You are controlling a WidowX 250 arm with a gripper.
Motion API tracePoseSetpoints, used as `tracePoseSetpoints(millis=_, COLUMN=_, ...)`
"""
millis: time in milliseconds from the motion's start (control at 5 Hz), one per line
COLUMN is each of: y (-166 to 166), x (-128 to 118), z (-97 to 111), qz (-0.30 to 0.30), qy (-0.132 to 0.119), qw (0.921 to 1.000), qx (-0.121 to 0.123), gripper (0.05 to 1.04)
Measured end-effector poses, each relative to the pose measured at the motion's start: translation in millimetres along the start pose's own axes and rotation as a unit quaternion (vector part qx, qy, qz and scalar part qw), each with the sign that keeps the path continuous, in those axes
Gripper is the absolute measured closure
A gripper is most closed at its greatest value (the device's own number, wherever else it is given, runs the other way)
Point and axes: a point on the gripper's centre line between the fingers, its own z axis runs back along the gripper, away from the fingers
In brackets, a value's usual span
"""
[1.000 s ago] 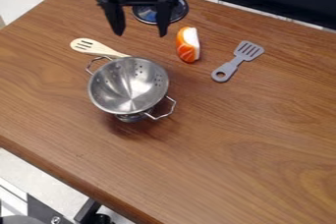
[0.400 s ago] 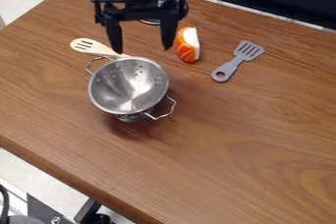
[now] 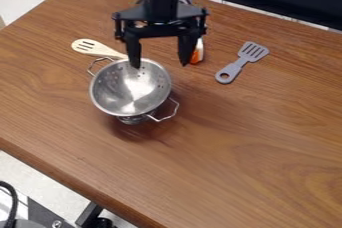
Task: Put the silver pot on the right side of the table.
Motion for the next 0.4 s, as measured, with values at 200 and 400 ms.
tracePoseSetpoints(millis=200, y=1.0, x=-1.2, z=-8.2, qz=-0.011, qy=-0.012, qw=0.9999, qx=0.004, gripper=0.084)
tracePoseSetpoints(millis=400, y=1.9, x=-0.1, z=-18.7, qz=-0.012, qy=-0.017, qw=0.9997, qx=0.013, gripper=0.085)
